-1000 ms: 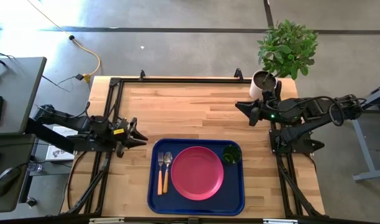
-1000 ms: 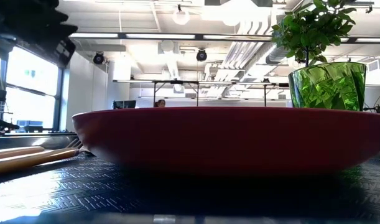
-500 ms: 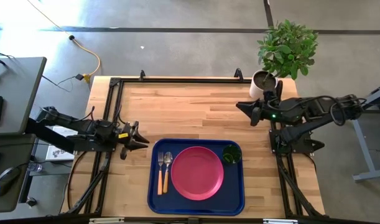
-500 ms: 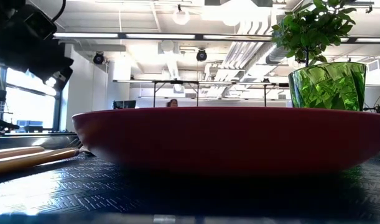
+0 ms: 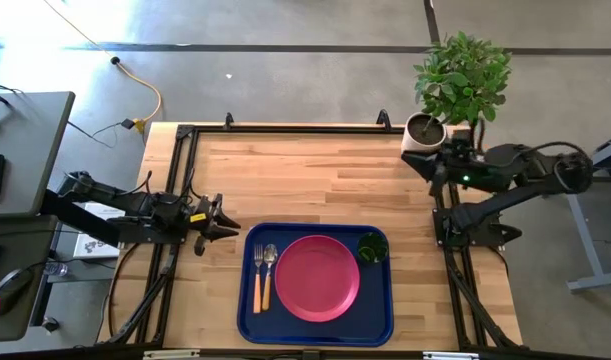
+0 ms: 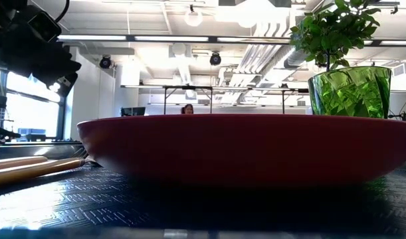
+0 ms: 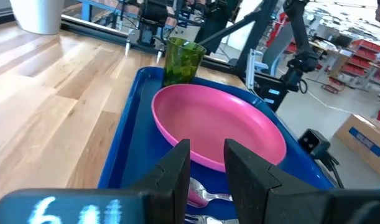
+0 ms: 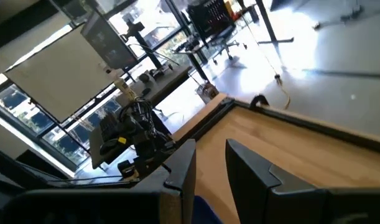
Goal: Pick and place plate/cup/fork/spoon on tray
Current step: Return to Home Position
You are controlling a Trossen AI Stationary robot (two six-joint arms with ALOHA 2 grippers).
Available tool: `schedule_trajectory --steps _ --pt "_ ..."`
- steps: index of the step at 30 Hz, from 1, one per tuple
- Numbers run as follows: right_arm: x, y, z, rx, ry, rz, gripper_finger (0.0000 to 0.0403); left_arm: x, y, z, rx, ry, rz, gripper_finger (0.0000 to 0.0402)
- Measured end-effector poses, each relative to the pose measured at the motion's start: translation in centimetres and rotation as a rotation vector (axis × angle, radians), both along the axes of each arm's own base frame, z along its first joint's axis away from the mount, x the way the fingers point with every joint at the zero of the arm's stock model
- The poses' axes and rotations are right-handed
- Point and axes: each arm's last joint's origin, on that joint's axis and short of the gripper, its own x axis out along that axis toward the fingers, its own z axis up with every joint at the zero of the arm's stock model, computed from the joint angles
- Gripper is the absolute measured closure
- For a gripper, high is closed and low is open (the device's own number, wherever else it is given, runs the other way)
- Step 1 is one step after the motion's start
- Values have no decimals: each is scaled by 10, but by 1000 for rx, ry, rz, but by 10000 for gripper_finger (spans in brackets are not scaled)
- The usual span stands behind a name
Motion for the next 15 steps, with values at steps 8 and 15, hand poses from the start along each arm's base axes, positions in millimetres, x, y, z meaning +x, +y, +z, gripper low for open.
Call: schedule_trajectory --steps 8,15 --pt "-46 -13 9 -207 -42 21 324 0 1 0 -14 1 21 312" --pt "-68 -19 -34 -279 -73 24 324 0 1 0 -5 -2 20 312"
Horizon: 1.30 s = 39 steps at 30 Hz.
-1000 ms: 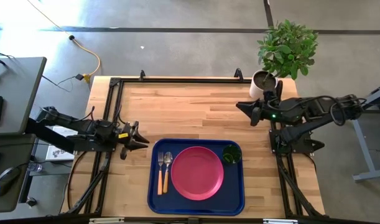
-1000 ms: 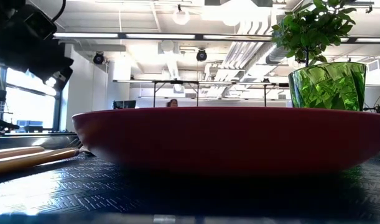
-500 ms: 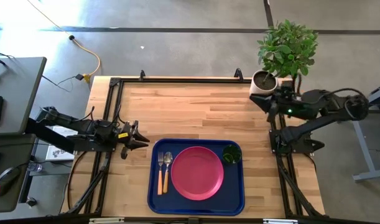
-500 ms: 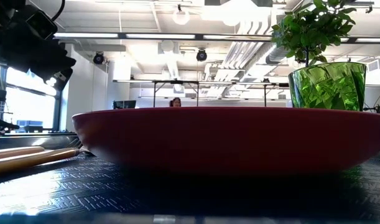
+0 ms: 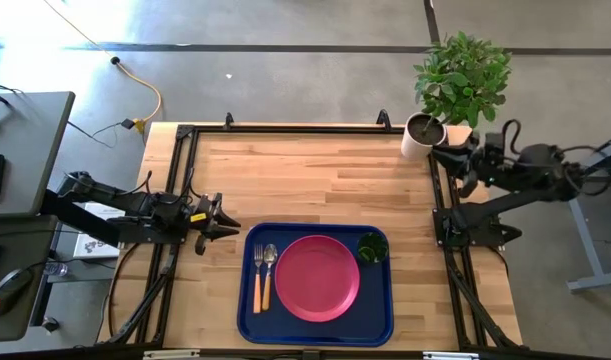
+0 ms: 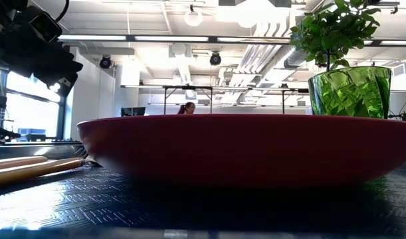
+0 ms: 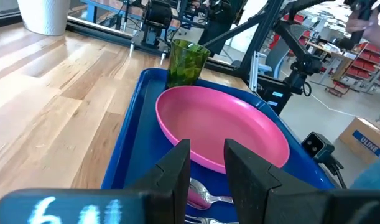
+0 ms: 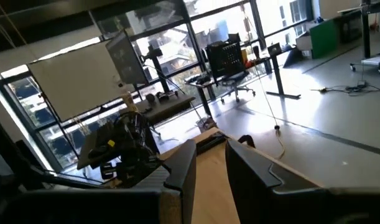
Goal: Pick and place plate/cup/fork/spoon on tray
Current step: Return to Home Position
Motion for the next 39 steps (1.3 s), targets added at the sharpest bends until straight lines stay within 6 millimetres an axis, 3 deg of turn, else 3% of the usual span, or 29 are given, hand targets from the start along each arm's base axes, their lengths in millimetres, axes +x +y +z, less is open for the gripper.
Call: schedule_trajectory --steps 12,22,32,39 --pt "18 7 -100 -54 -7 98 324 0 0 0 15 -3 -3 312" --pt "34 14 -164 -32 -147 175 324 0 0 0 15 -3 -5 312" --pt "44 17 -200 -4 -93 204 324 0 0 0 21 -4 -6 312" --pt "45 18 -204 6 -61 230 324 0 0 0 9 -2 -4 312"
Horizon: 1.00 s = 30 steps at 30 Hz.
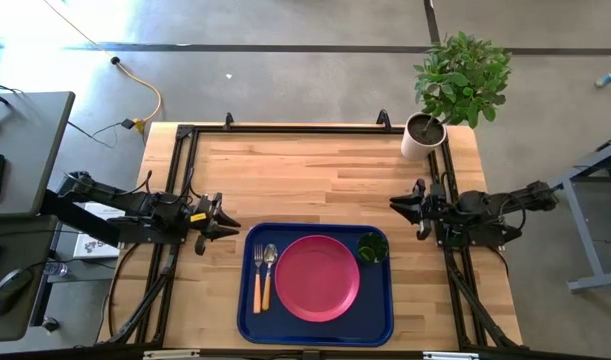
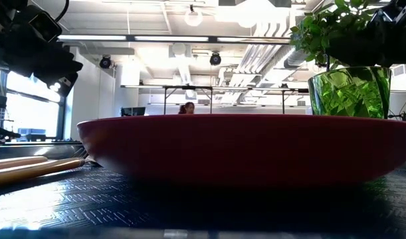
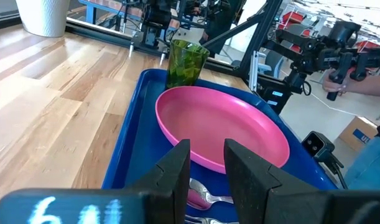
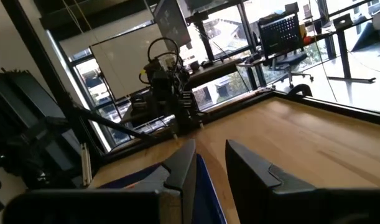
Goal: Pick and place plate/cup/fork/spoon on tray
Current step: Return to Home Position
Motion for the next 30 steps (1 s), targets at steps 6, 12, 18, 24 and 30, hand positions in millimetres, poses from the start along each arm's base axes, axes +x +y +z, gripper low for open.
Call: schedule_trajectory --steps 6,12,18,24,30 --pt "1 0 -4 -9 39 -1 324 0 0 0 0 0 0 312" --pt "1 0 -4 -7 40 -1 324 0 0 0 -1 0 0 312" --pt "1 0 -4 -7 40 -1 324 0 0 0 -1 0 1 312" --pt "1 0 -4 -7 40 -1 324 0 0 0 -2 0 1 312" --pt "1 0 -4 -7 40 -1 324 0 0 0 -2 0 1 312"
